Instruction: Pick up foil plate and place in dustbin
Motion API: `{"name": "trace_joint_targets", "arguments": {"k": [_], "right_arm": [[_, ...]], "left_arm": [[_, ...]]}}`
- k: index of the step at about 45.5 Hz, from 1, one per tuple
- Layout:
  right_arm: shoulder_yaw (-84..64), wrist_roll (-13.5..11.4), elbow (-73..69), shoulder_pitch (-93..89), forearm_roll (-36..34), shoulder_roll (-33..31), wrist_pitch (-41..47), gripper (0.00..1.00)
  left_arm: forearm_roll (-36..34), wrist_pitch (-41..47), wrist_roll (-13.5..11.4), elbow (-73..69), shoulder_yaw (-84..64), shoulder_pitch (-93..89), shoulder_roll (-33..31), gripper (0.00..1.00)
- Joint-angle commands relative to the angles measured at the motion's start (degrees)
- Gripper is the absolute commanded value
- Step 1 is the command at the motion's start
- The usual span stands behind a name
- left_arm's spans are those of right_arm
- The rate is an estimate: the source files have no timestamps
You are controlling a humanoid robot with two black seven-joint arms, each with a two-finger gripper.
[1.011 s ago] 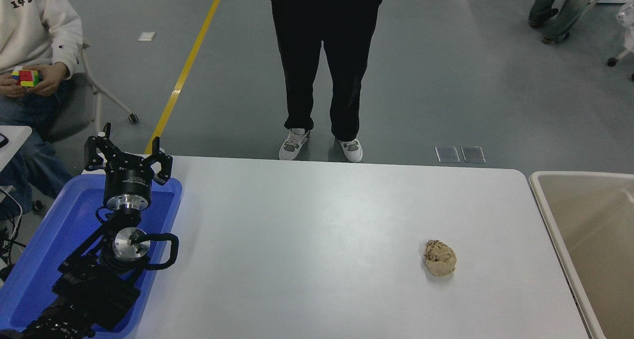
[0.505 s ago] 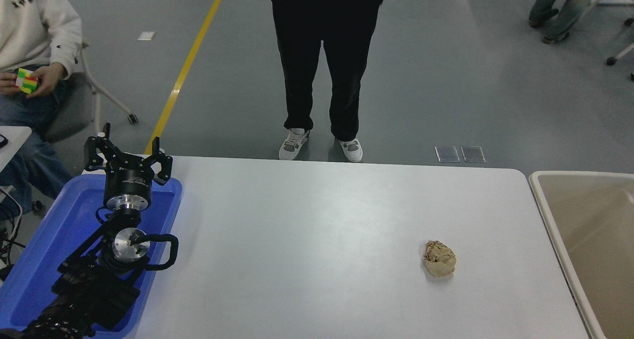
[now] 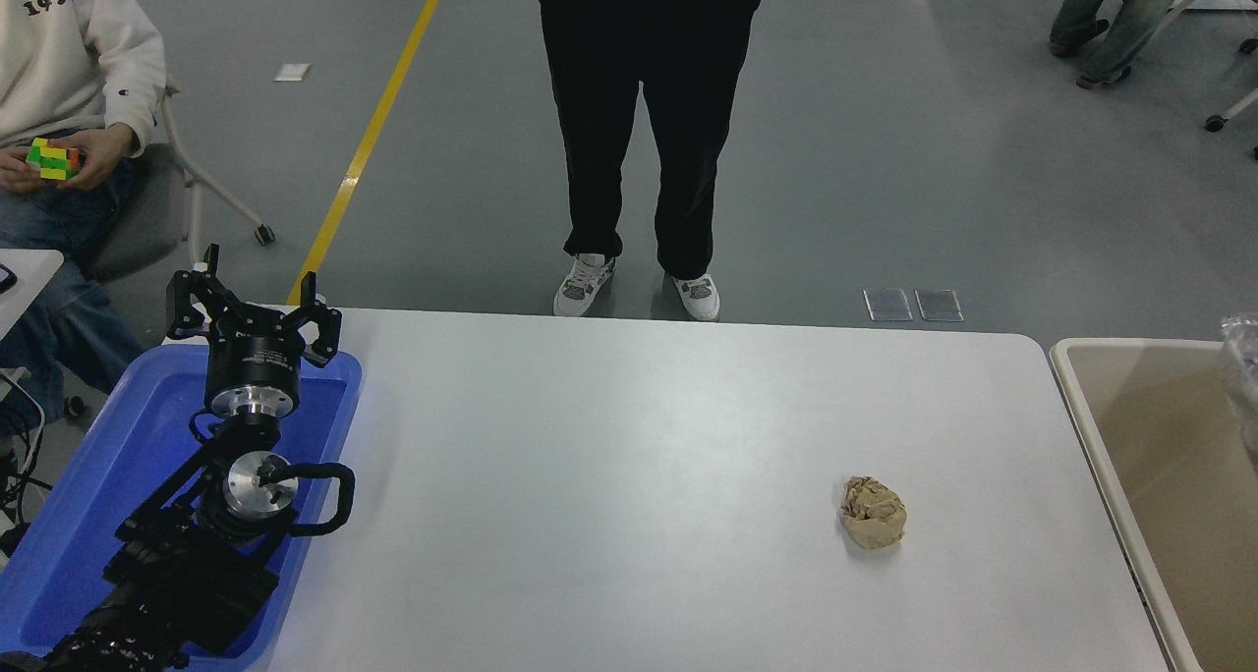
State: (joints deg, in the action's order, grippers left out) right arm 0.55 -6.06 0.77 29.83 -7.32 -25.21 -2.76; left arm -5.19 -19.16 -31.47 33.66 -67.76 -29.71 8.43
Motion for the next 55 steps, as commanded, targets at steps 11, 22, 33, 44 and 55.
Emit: {"name": "trace_joint_targets", "arguments": {"k": [11,22,33,44,55], "right_arm": [[2.17,2.8,1.25,-4.87,-0.23,3.15,0.04,1.0],[1.91,2.8,1.43,-3.99,-0.23,1.75,0.74,1.0],[0.86,2.37,1.25,-0.04,0.64,-0.72,2.67,1.0],[0.68,2.01,0.11,9.35,6.26,-9.76,11.8,1.0],[-0.63,2.01,-13.49,18.77,15.67,-19.95,13.49,1.0]], "left_arm": [[0.0,0.0,0.0,0.0,0.0,0.0,0.0,0.99],[0.0,0.0,0.0,0.0,0.0,0.0,0.0,0.99],[0.0,0.0,0.0,0.0,0.0,0.0,0.0,0.99],[0.0,0.0,0.0,0.0,0.0,0.0,0.0,0.99],[0.0,0.0,0.0,0.0,0.0,0.0,0.0,0.99]]}}
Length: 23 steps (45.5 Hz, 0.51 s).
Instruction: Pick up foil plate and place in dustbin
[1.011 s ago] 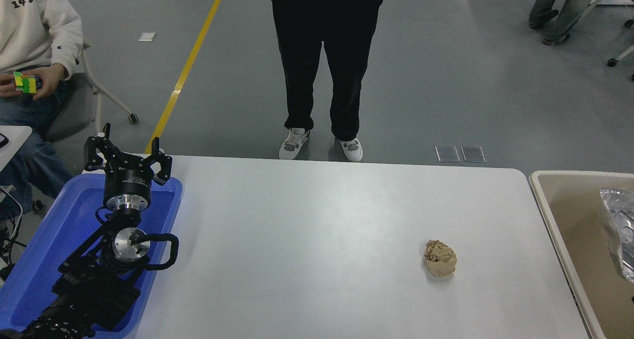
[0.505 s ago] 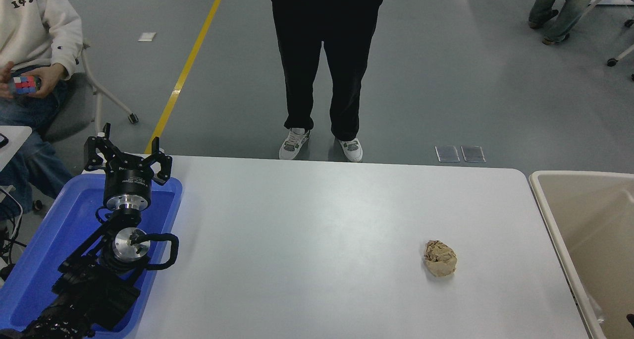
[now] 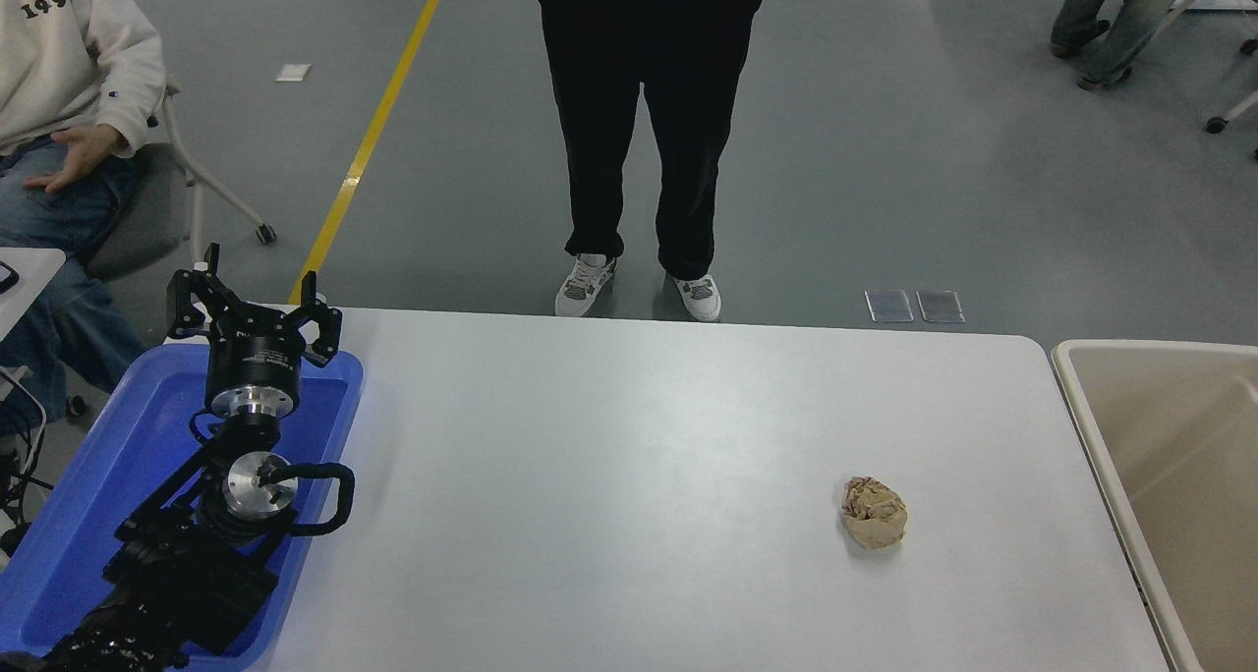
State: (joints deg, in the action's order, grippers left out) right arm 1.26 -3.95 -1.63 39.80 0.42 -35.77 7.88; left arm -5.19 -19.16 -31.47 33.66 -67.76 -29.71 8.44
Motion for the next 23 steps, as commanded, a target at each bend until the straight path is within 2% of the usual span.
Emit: {"name": "trace_joint_targets", "arguments": {"k": [1,11,23], "right_arm": [[-1.7,-0.09,-13.73,9.5,8.62,-10.97,2.67,1.0],[-2.23,-0.09,-41.24,16.8,15.47,-26.18,0.57,1.0],[-4.5,-0.53,-61.29,22.86,25.59,-34.89,-3.3,1.0]], "left_arm": [[0.0,0.0,0.0,0.0,0.0,0.0,0.0,0.99],[0.0,0.0,0.0,0.0,0.0,0.0,0.0,0.99],[-0.09,0.0,0.0,0.0,0.0,0.0,0.0,0.99]]}}
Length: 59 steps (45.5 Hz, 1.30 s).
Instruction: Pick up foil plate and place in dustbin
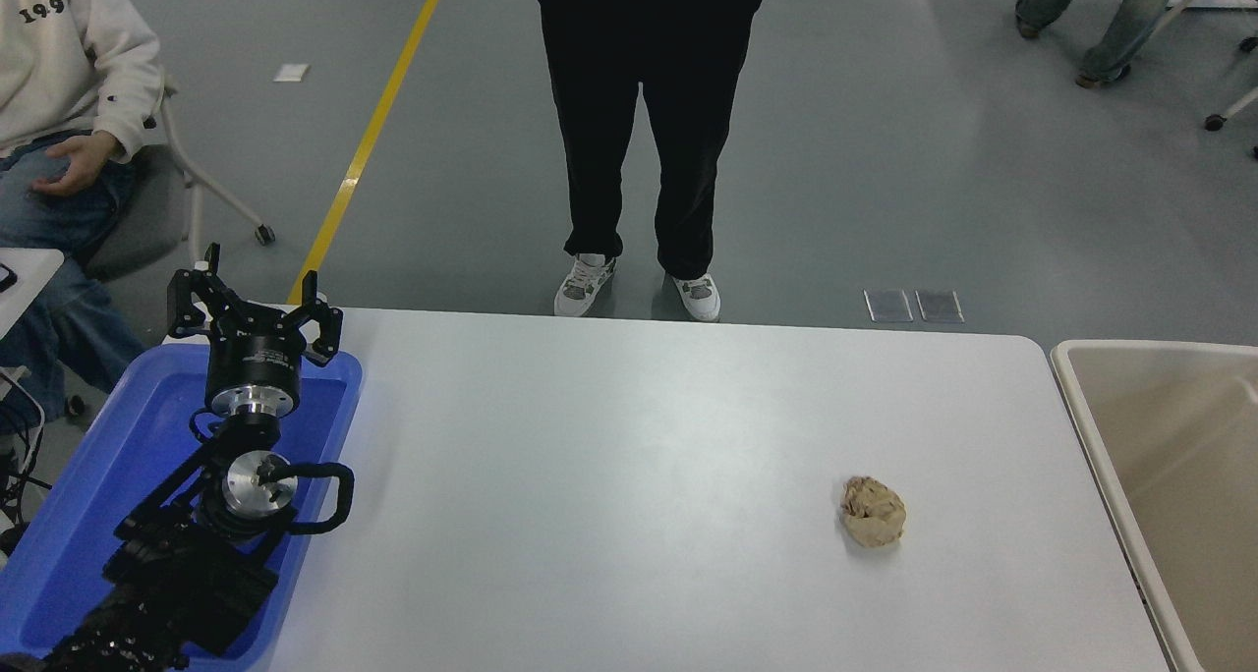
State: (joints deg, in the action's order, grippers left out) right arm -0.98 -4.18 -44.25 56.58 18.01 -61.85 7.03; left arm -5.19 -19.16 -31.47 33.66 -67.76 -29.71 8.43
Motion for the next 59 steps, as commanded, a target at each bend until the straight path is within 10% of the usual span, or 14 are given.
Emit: {"name": "trace_joint_targets", "arguments": {"k": [1,27,40,59], "right_arm": [[-3.06,-0.3,-19.81,6.87,8.44,-9.16,-2.72,1.0],[-41.81,-0.13,-33.27,45.18,8.35,-7.15,-3.26,1.0],[-73.81,3.21,-37.57,70.06,2.74,9.45,-3.25,1.0],[-77.25,3.92,-51.19,79.21,-0.26,30.81,-2.73,1.0]], "left_arm": [[-0.09,0.0,0.0,0.0,0.0,0.0,0.0,0.99],[-0.09,0.0,0.0,0.0,0.0,0.0,0.0,0.99],[-0.09,0.0,0.0,0.0,0.0,0.0,0.0,0.99],[0.0,0.0,0.0,0.0,0.0,0.0,0.0,0.99]]}}
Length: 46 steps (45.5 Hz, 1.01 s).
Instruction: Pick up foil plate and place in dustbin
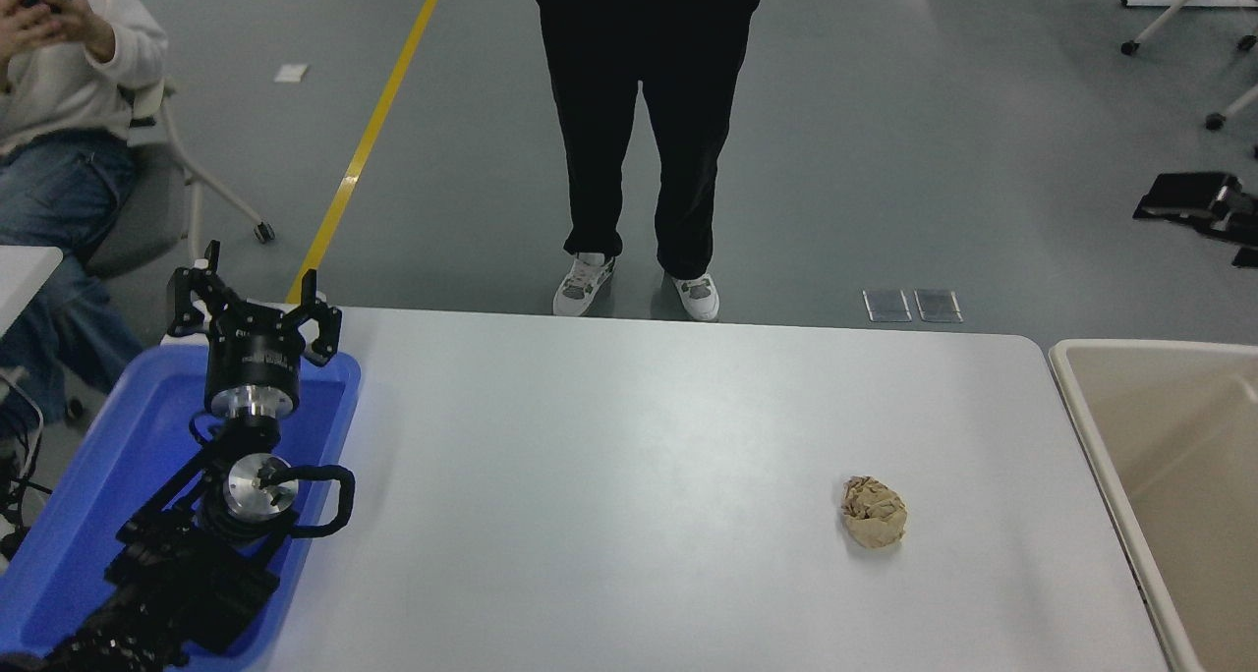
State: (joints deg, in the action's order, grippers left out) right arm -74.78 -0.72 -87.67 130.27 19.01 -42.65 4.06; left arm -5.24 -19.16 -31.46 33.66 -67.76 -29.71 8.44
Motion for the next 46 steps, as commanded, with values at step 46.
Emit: {"name": "trace_joint_targets", "arguments": {"k": [46], "right_arm": [[8.86,0.46,-10.95,7.02,-17.6,30.43,26.44,1.0]], "left_arm": [[0.05,0.0,0.0,0.0,0.0,0.0,0.0,0.99]]}}
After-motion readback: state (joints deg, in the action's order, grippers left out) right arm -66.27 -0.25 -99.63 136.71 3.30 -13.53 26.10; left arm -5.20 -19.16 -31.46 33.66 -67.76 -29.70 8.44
